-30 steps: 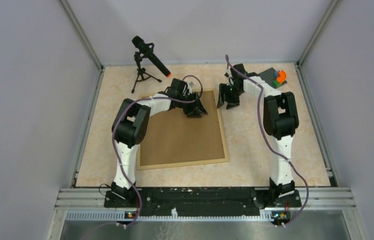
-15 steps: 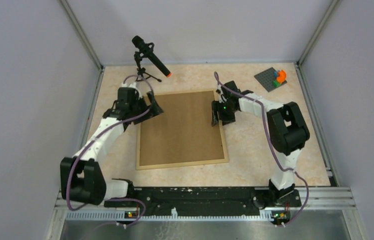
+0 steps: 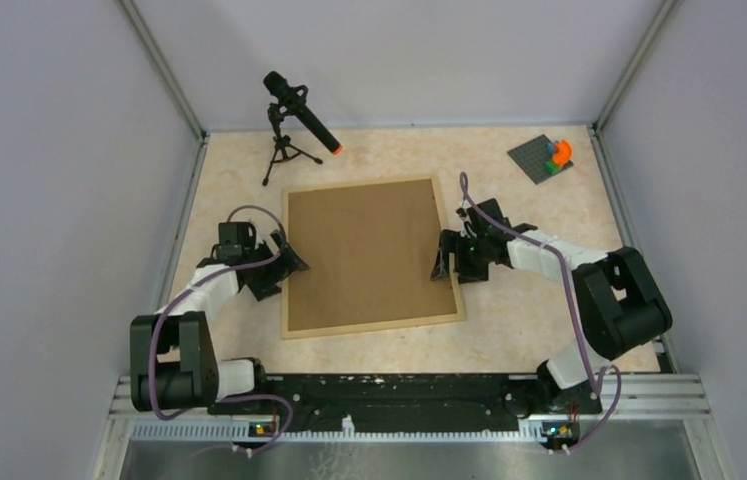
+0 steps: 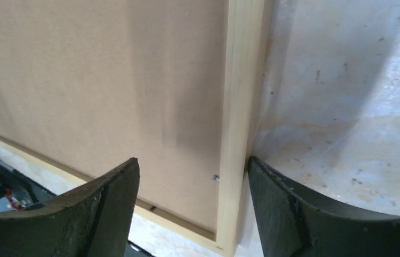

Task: Put the photo into the frame
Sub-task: Adjust the photo frame at the center of the board.

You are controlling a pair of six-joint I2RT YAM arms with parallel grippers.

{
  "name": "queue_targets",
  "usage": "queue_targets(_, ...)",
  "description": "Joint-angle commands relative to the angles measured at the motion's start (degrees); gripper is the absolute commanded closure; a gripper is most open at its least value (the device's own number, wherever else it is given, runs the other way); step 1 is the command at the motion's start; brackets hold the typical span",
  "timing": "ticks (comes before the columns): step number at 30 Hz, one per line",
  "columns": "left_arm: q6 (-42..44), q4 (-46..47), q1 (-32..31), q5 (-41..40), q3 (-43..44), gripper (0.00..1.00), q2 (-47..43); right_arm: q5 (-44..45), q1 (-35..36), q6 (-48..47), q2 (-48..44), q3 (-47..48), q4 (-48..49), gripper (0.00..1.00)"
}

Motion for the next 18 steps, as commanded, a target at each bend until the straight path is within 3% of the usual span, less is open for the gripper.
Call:
queue_targets(1,0.1,5.8,-4.7,12.8,-4.9,0.01,-0.4,-4.1,-0.1,7.1,0.4,-1.3,10.1,0.27)
queue_targets(4,-4.8,7.0,-13.5,11.7,-8.0,0.01,-5.1,-0.1,-0.9,5.3,4.5,4.0,8.2,0.27)
queue_targets(10,-16.9,14.4,-37.9,8.1,-12.3,0.01,-14.0,7.9,-5.7,-3.8,17.3,21.8,-2.1,0.26)
queue_targets(15,-17.0,18.0,-52.3,10.2,-6.9,0.01,-5.8,2.3,-9.1,-6.3,25.5,33.2,-3.7,0.26)
queue_targets(18,-13.1,23.4,-58.6,13.6,-2.0,0.01,-0.3,3.3,-8.9,-8.7,27.9,41.7,-10.1,0.27)
